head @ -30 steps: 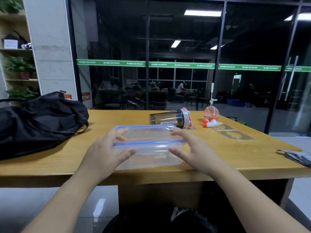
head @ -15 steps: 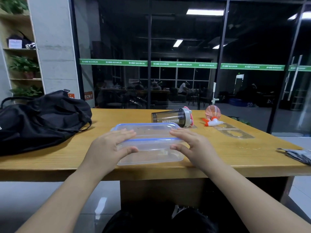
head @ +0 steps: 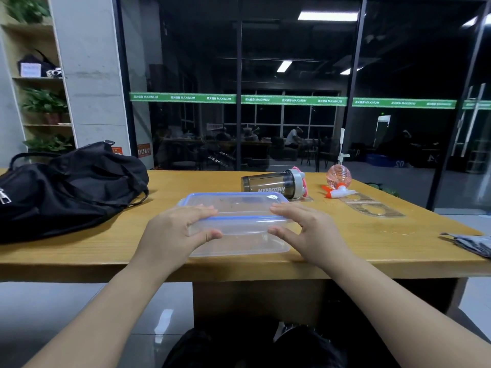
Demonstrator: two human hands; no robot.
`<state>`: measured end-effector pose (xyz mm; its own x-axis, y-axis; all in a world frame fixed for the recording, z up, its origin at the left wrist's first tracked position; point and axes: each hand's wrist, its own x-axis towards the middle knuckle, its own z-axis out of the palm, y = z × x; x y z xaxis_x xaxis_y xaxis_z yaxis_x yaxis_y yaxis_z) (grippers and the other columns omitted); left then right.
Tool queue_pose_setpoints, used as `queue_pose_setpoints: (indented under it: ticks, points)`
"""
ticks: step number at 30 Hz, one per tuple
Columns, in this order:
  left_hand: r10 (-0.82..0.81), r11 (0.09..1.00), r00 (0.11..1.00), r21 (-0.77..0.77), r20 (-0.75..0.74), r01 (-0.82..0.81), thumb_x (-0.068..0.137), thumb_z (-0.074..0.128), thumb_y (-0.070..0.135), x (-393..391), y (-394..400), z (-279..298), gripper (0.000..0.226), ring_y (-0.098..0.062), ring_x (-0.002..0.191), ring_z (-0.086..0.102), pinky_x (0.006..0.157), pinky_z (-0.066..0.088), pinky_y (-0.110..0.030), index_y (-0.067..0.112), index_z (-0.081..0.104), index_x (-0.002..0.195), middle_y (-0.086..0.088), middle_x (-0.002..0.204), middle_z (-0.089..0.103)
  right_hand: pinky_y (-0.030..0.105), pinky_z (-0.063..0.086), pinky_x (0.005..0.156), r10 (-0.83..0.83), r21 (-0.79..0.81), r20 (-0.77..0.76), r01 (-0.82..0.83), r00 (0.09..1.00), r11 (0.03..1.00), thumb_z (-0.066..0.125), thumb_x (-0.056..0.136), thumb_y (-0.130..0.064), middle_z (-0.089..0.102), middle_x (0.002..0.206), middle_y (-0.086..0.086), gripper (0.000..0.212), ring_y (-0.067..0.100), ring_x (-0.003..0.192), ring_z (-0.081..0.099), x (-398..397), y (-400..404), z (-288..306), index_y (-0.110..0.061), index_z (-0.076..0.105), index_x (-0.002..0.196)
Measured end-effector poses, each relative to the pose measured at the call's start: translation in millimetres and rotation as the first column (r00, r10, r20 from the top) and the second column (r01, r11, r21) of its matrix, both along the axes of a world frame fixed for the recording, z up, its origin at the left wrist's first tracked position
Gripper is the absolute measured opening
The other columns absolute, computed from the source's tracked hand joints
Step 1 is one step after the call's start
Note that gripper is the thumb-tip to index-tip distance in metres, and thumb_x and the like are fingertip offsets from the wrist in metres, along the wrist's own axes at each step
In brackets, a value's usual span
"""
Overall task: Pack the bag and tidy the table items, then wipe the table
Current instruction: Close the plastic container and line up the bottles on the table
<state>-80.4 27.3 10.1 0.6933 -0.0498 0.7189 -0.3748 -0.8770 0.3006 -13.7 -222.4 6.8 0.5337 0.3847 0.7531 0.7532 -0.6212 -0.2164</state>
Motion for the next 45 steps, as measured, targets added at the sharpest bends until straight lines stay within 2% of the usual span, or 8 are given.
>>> queue_pose_setpoints:
  ticks: [4, 9, 16, 21, 26, 30, 35, 45]
  points:
    - [-0.058, 0.998, 0.995, -0.009, -0.079, 0.058, 0.076, 0.066, 0.05, -2.7, 4.5, 4.1, 0.038, 0.016, 0.112, 0.041, 0.087, 0.025, 0.005, 0.044, 0.06, 0.113, 0.036, 0.112, 0.048, 0.018, 0.036, 0.097, -0.041, -0.117, -0.166, 0.022, 0.985, 0.993, 0.065, 0.08, -0.049, 0.054, 0.129, -0.022, 0.049, -0.001, 0.117, 0.05, -5.2, -3.0, 15.8, -0.033, 0.058, 0.125]
    - [0.032, 0.996, 0.998, 0.087, -0.047, -0.028, 0.081, 0.069, 0.028, -3.4, 1.0, 6.5, 0.036, 0.016, 0.109, 0.04, 0.082, 0.028, 0.0, 0.037, 0.063, 0.116, 0.029, 0.116, 0.051, 0.025, 0.034, 0.101, -0.127, -0.286, -0.028, 0.114, 0.991, 0.951, 0.055, 0.091, -0.04, 0.047, 0.142, -0.01, 0.048, 0.011, 0.129, 0.044, -8.2, 4.8, 15.1, -0.029, 0.047, 0.137]
    - [0.106, 0.985, 0.994, 0.137, 0.009, -0.106, 0.081, 0.069, 0.032, 0.1, -1.0, 5.0, 0.033, -0.012, 0.112, 0.058, 0.081, 0.037, -0.021, 0.033, 0.065, 0.114, 0.01, 0.118, 0.064, 0.029, 0.053, 0.052, -0.09, -0.297, 0.224, 0.156, 0.971, 0.942, 0.063, 0.077, -0.034, 0.074, 0.093, 0.003, 0.034, 0.025, 0.072, 0.071, -5.1, 3.4, 9.0, -0.013, 0.071, 0.102]
    - [0.091, 0.983, 0.98, 0.174, -0.18, -0.059, 0.083, 0.051, 0.056, -1.4, 1.7, 26.9, 0.037, -0.003, 0.104, 0.055, 0.082, 0.038, -0.015, 0.035, 0.066, 0.109, 0.023, 0.109, 0.063, 0.025, 0.042, 0.094, -0.108, -0.339, 0.034, 0.113, 0.994, 0.934, 0.055, 0.088, -0.051, 0.058, 0.129, -0.013, 0.046, 0.009, 0.117, 0.054, -12.9, -1.0, 26.4, -0.029, 0.057, 0.128]
    - [0.099, 0.991, 0.952, 0.113, -0.291, -0.069, 0.092, 0.047, 0.045, 33.6, -10.0, 61.1, 0.029, -0.01, 0.072, 0.053, 0.062, 0.038, -0.026, 0.025, 0.064, 0.08, 0.01, 0.074, 0.058, 0.04, 0.053, 0.079, -0.133, -0.293, -0.236, 0.06, 0.963, 0.954, 0.031, 0.09, -0.06, 0.069, 0.091, 0.003, 0.06, 0.02, 0.085, 0.062, 1.4, 14.5, 59.5, -0.013, 0.069, 0.093]
    - [0.155, 0.985, 0.922, 0.13, -0.356, -0.115, 0.092, 0.046, 0.044, 82.5, -20.6, 63.0, 0.036, -0.017, 0.114, 0.048, 0.093, 0.039, -0.03, 0.023, 0.054, 0.119, 0.003, 0.124, 0.053, 0.038, 0.047, 0.092, -0.207, -0.244, -0.328, 0.129, 0.922, 0.961, 0.04, 0.097, -0.031, 0.065, 0.113, 0.003, 0.032, 0.022, 0.1, 0.06, 37.5, 47.4, 75.3, -0.017, 0.06, 0.117]
    - [0.258, 0.953, 0.76, 0.286, -0.597, -0.099, 0.099, 0.017, 0.044, 104.0, -25.6, 49.9, 0.056, -0.014, 0.144, -0.003, 0.115, 0.0, -0.046, 0.02, 0.009, 0.149, 0.004, 0.157, 0.002, 0.039, 0.025, 0.11, -0.334, -0.469, -0.555, 0.045, 0.762, 0.882, 0.027, 0.102, -0.033, 0.03, 0.152, 0.009, 0.049, 0.027, 0.138, 0.03, 65.8, 71.0, 63.4, -0.011, 0.032, 0.145]
    - [0.297, 0.949, 0.726, 0.276, -0.62, -0.153, 0.095, 0.022, 0.037, 101.7, -28.3, 52.1, 0.044, -0.029, 0.118, 0.042, 0.103, 0.033, -0.043, 0.018, 0.048, 0.125, -0.008, 0.136, 0.045, 0.036, 0.029, 0.106, -0.361, -0.453, -0.544, 0.098, 0.758, 0.886, 0.025, 0.102, -0.033, 0.037, 0.148, 0.011, 0.049, 0.029, 0.135, 0.035, 70.5, 77.9, 59.2, -0.007, 0.039, 0.141]
